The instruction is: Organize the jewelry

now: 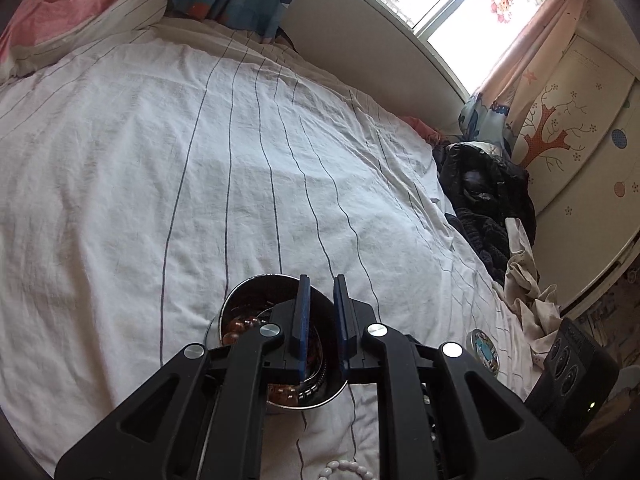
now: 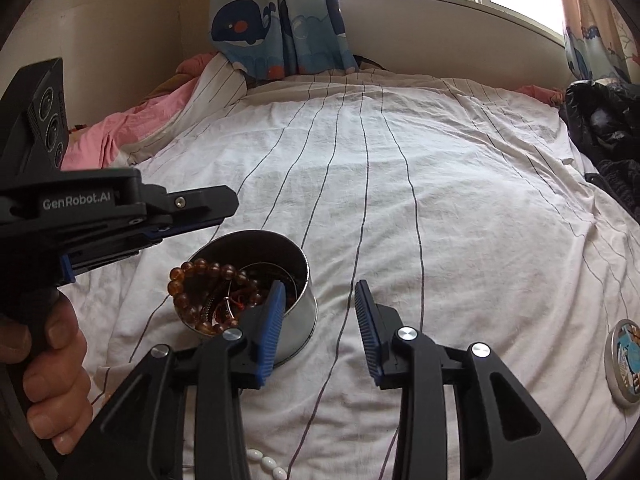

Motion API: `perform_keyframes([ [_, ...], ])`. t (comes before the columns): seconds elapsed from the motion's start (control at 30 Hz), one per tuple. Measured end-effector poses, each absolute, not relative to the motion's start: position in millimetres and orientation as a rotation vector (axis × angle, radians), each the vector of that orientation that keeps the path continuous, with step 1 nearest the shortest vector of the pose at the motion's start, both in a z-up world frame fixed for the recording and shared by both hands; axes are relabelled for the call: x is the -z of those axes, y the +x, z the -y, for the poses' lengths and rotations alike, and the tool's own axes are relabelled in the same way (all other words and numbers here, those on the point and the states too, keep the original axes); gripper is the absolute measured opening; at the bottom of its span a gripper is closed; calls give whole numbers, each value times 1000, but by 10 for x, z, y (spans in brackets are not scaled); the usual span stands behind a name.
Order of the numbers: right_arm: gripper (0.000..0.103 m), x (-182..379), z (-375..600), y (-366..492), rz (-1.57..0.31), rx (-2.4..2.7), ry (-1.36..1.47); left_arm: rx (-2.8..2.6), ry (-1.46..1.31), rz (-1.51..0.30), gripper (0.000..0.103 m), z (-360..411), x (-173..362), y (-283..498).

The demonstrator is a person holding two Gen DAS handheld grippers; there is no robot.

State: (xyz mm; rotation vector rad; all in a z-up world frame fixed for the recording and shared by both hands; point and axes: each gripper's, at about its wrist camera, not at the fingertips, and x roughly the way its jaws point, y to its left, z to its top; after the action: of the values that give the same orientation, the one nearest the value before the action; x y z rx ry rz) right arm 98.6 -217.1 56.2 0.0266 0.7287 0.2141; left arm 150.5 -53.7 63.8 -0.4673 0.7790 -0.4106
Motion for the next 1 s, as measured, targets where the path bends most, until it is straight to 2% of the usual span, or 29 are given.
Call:
perform_keyframes([
  [0.13,36,-584,2269,812,-733,-263,103,322,-373,-765,26,475,-666,1217],
  [0.17,36,-581,2272,769,-737,-267,108,303,-358,-764,27,460,-661,1153],
  [0.5,42,-625,2352,408,-722,-285,180,211,-83,-809,30,783,-474,1185],
  [1.0,45,-552,2397,427,-734,-283,214,181,31,-772,31,948,-520,1105],
])
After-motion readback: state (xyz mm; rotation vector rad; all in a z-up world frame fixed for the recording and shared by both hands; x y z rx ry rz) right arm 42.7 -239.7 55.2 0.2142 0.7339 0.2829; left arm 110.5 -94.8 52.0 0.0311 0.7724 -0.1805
